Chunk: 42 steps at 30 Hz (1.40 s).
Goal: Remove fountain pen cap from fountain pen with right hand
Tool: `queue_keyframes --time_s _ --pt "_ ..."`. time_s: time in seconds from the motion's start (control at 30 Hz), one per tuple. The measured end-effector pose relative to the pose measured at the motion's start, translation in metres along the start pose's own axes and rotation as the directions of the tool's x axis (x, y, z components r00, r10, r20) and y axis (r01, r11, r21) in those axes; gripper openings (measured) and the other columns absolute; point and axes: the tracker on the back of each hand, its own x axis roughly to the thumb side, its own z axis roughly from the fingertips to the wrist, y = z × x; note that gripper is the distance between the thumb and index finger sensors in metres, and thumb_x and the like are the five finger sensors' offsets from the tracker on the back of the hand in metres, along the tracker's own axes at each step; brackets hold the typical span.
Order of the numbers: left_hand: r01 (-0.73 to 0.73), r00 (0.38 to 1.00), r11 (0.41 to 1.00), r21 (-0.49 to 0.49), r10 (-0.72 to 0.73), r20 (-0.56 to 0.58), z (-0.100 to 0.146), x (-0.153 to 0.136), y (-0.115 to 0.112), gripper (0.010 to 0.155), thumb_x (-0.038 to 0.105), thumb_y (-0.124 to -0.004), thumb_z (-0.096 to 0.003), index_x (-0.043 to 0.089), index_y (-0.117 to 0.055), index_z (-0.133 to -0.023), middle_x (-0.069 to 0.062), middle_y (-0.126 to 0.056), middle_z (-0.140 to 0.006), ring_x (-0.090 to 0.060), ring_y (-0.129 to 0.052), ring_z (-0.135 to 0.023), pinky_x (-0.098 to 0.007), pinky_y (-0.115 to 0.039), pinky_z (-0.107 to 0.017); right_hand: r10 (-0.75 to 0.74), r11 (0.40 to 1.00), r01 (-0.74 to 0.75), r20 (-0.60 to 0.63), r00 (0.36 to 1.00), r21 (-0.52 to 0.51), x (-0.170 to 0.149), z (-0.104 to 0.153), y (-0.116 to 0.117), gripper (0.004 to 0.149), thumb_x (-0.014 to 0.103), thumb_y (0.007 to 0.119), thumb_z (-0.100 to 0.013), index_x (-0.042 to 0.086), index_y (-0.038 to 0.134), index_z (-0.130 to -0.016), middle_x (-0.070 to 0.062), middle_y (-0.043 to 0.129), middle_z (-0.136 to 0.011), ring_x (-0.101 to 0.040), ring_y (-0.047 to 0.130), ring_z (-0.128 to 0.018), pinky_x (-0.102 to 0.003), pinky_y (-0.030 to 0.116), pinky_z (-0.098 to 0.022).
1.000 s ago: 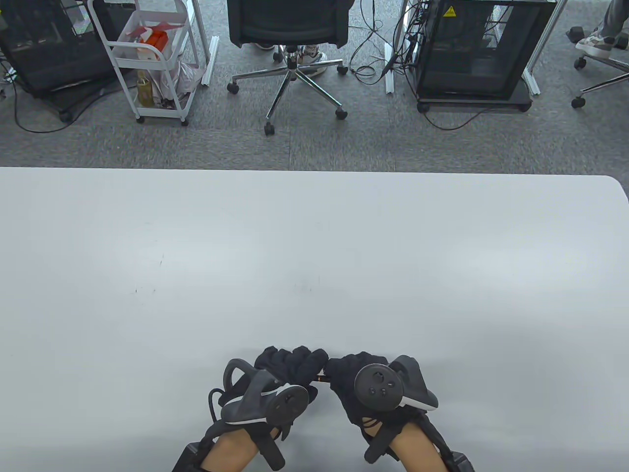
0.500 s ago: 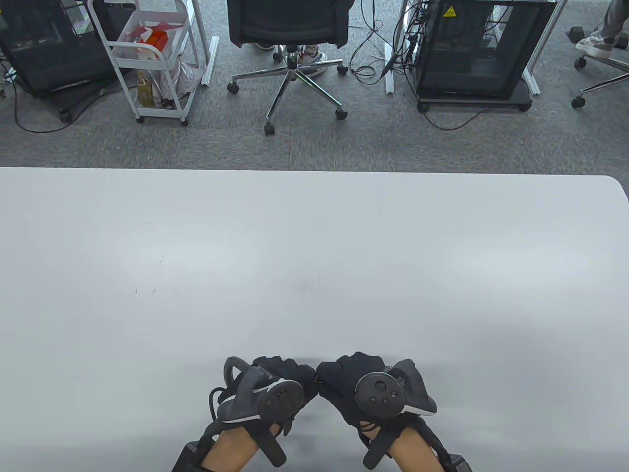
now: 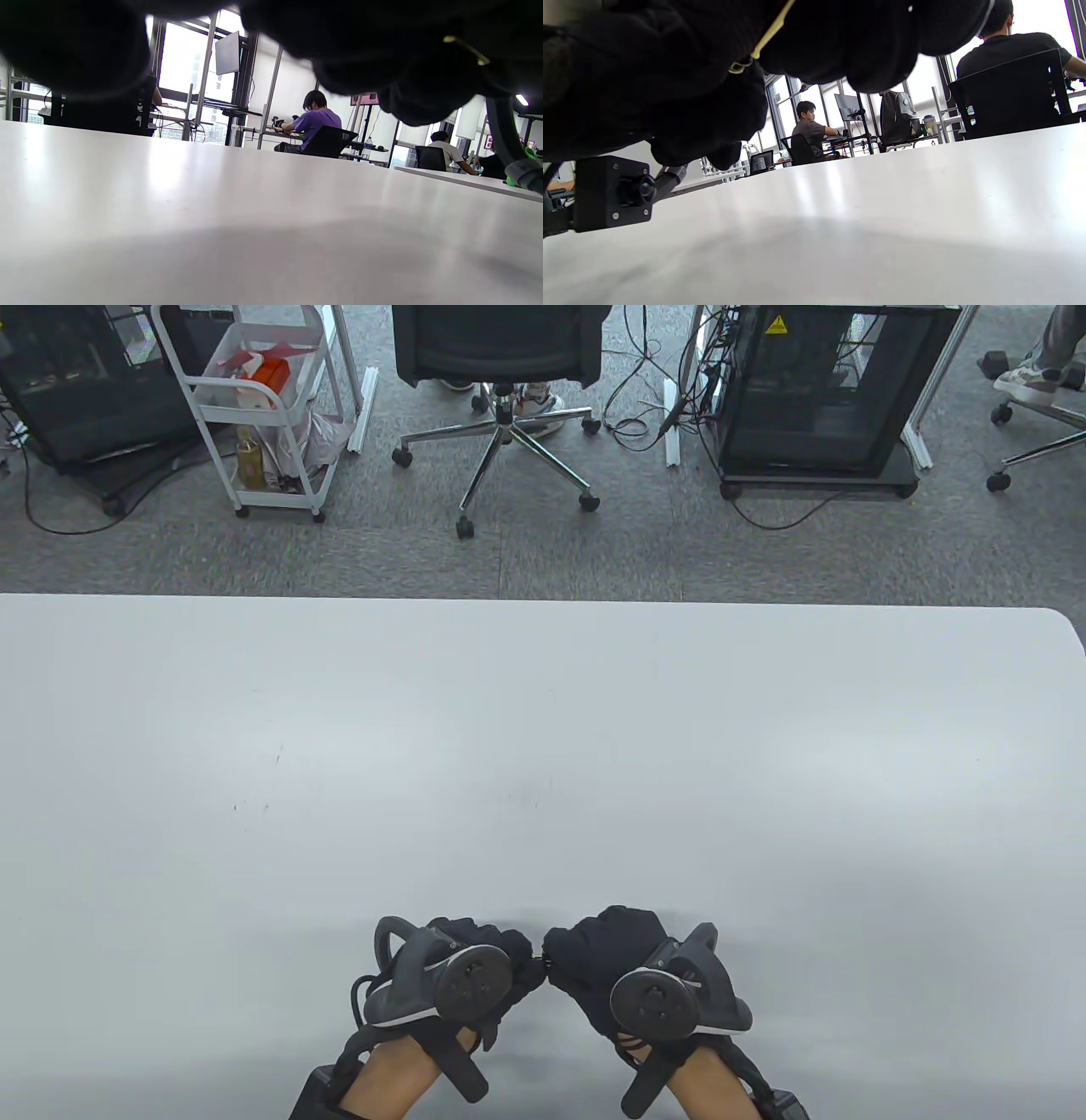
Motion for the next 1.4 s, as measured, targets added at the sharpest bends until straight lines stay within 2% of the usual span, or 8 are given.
queue_keyframes --time_s 0.03,0.13,0.37,0.53,0.63,0.9,1.13,1.4 --pt "0.013 1.000 0.999 -0.029 -0.013 0.013 0.000 0.002 -0.003 0.049 0.057 -0.062 -0.0342 0.027 -0.085 -0.065 0.007 -0.096 -0.030 -0.009 -0.095 -0.012 -0.048 -0.085 -0.032 0.028 1.000 -0.028 -0.008 1.000 0.005 -0.001 0.000 0.001 0.044 0.042 0.075 -0.050 0.022 0.074 -0.089 -0.010 0.089 -0.071 -0.032 0.088 -0.063 -0.055 0.067 -0.063" --pt "0.064 0.998 0.996 -0.069 -0.064 -0.002 -0.001 0.002 -0.007 0.047 0.051 -0.062 -0.0350 0.027 -0.079 -0.072 0.006 -0.096 -0.042 -0.011 -0.099 -0.024 -0.051 -0.083 -0.040 0.065 0.998 -0.065 -0.042 0.997 0.003 -0.005 0.001 0.002 0.044 0.043 0.076 -0.050 0.025 0.074 -0.090 -0.012 0.084 -0.080 -0.034 0.084 -0.071 -0.056 0.061 -0.066" --pt "0.008 0.991 0.998 -0.062 -0.016 -0.130 0.001 -0.023 -0.006 0.049 0.048 -0.067 -0.0337 0.031 -0.083 -0.077 -0.008 -0.091 -0.074 -0.031 -0.098 -0.059 -0.062 -0.068 -0.057 0.155 0.986 -0.162 -0.181 0.971 -0.024 -0.020 0.002 0.000 0.044 0.041 0.079 -0.049 0.028 0.075 -0.091 -0.012 0.079 -0.084 -0.035 0.078 -0.078 -0.058 0.053 -0.071" --pt "-0.002 0.980 0.999 -0.038 -0.005 -0.199 0.001 -0.035 -0.001 0.049 0.049 -0.071 -0.0318 0.033 -0.089 -0.075 -0.008 -0.090 -0.072 -0.030 -0.096 -0.057 -0.063 -0.066 -0.059 0.171 0.985 -0.157 -0.283 0.944 0.069 -0.041 -0.004 0.010 0.044 0.036 0.082 -0.048 0.025 0.078 -0.091 -0.011 0.086 -0.084 -0.035 0.084 -0.079 -0.060 0.055 -0.070" --pt "-0.001 0.976 1.000 0.000 0.001 -0.218 0.003 -0.037 0.003 0.049 0.049 -0.071 -0.0317 0.033 -0.090 -0.075 -0.007 -0.092 -0.066 -0.028 -0.098 -0.052 -0.062 -0.068 -0.058 0.279 0.956 -0.242 -0.268 0.922 0.164 -0.045 -0.005 0.019 0.043 0.037 0.084 -0.047 0.025 0.082 -0.088 -0.009 0.090 -0.082 -0.034 0.087 -0.077 -0.060 0.058 -0.069" --pt "-0.032 0.972 0.998 0.053 0.043 -0.231 0.005 -0.041 0.009 0.051 0.049 -0.072 -0.0320 0.029 -0.089 -0.076 -0.004 -0.100 -0.058 -0.026 -0.105 -0.043 -0.060 -0.076 -0.052 0.333 0.919 -0.262 -0.223 0.916 0.294 -0.038 -0.010 0.039 0.042 0.039 0.088 -0.044 0.024 0.085 -0.084 -0.008 0.091 -0.080 -0.033 0.087 -0.077 -0.059 0.058 -0.069" --pt "-0.039 0.971 0.996 0.075 0.056 -0.232 0.006 -0.041 0.013 0.050 0.050 -0.073 -0.0319 0.027 -0.091 -0.073 -0.004 -0.102 -0.058 -0.027 -0.107 -0.041 -0.059 -0.078 -0.050 0.338 0.909 -0.260 -0.213 0.917 0.326 -0.035 -0.011 0.044 0.042 0.041 0.088 -0.044 0.025 0.085 -0.083 -0.007 0.091 -0.077 -0.032 0.087 -0.076 -0.059 0.058 -0.069" --pt "-0.045 0.967 0.998 0.041 0.054 -0.249 0.006 -0.040 0.011 0.051 0.049 -0.070 -0.0335 0.027 -0.089 -0.076 -0.004 -0.098 -0.060 -0.025 -0.104 -0.043 -0.059 -0.076 -0.051 0.254 0.923 -0.145 -0.282 0.925 0.356 -0.043 -0.005 0.043 0.046 0.041 0.086 -0.046 0.025 0.078 -0.088 -0.008 0.086 -0.080 -0.032 0.082 -0.078 -0.059 0.055 -0.071"
